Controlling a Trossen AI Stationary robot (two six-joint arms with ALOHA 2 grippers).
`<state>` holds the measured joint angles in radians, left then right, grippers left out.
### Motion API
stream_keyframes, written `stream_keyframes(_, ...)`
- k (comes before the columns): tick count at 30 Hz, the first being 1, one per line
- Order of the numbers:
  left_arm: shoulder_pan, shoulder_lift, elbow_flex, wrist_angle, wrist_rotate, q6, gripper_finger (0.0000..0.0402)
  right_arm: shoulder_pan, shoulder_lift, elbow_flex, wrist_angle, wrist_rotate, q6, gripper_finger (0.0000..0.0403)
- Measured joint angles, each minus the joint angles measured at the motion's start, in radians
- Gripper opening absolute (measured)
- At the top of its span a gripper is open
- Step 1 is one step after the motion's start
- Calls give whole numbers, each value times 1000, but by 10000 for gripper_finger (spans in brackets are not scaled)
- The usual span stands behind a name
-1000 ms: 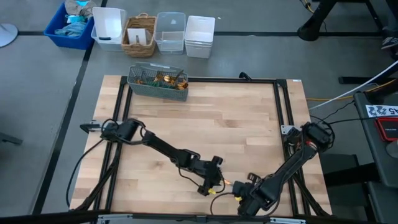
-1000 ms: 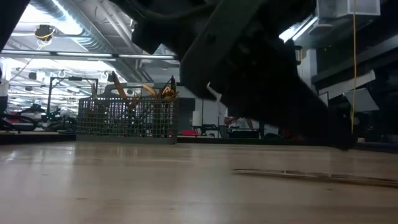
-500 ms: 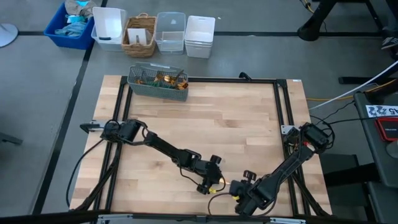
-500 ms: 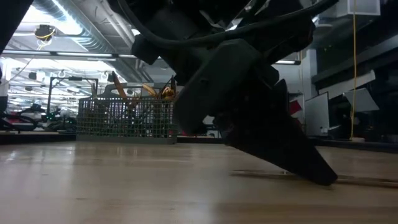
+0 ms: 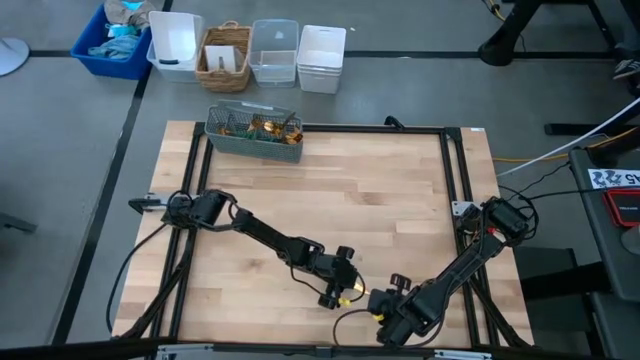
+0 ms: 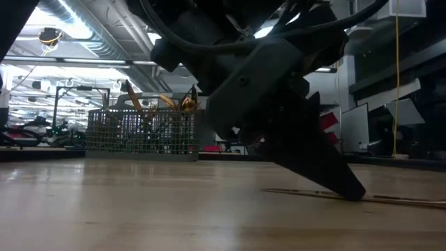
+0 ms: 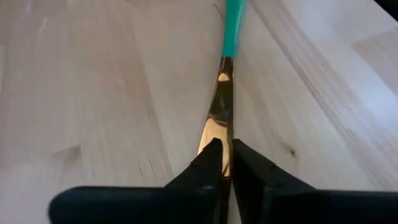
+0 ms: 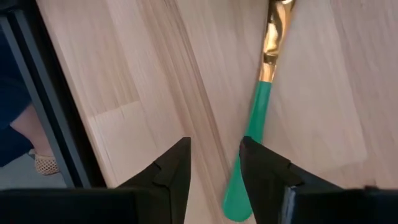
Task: Sort silverware
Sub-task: Put the green knife into the gray silverware basket
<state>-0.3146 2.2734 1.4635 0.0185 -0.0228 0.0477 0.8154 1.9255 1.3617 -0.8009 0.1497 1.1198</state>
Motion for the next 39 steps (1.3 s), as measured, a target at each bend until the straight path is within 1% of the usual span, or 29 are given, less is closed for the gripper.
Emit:
stream_keyframes(2, 0, 0, 0, -1, 0, -10, 15, 0, 0, 0, 9, 8, 0, 136)
stream_keyframes(5, 0, 0, -1, -2, 1, -29, 5, 0, 1, 0, 44, 65, 0, 136)
stream_keyframes(7, 0, 0, -1, -2, 2, -43, 1, -1, 4, 0, 59, 96, 0, 136)
stream_keyframes(9, 0, 0, -1, -2, 2, -59, 1, -7, 11, 0, 57, 102, 0, 136)
stream_keyframes(11, 0, 1, -2, -1, 5, -71, 1, -17, 17, 0, 43, 90, 0, 136)
stream_keyframes(16, 0, -4, -5, 18, 19, -72, 1, -34, 24, 0, 29, -14, 6, 136)
stream_keyframes(20, -6, -22, -8, 32, 19, -44, 8, -45, 24, 0, 29, -66, 8, 136)
stream_keyframes(23, -12, -31, -8, 35, 20, 20, 20, -45, 24, 0, 28, -71, 8, 136)
stream_keyframes(26, -19, -33, -8, 53, 21, 62, 46, -44, 24, 0, 23, -72, 8, 136)
stream_keyframes(33, -20, -34, -7, 154, 23, 65, 117, -44, 24, 0, 22, -69, 8, 136)
stream_keyframes(37, -27, -5, -5, 257, 22, 64, 132, -44, 24, 0, 21, -63, 8, 136)
stream_keyframes(39, -32, 12, -5, 273, 23, 69, 132, -44, 24, 0, 18, -55, 8, 136)
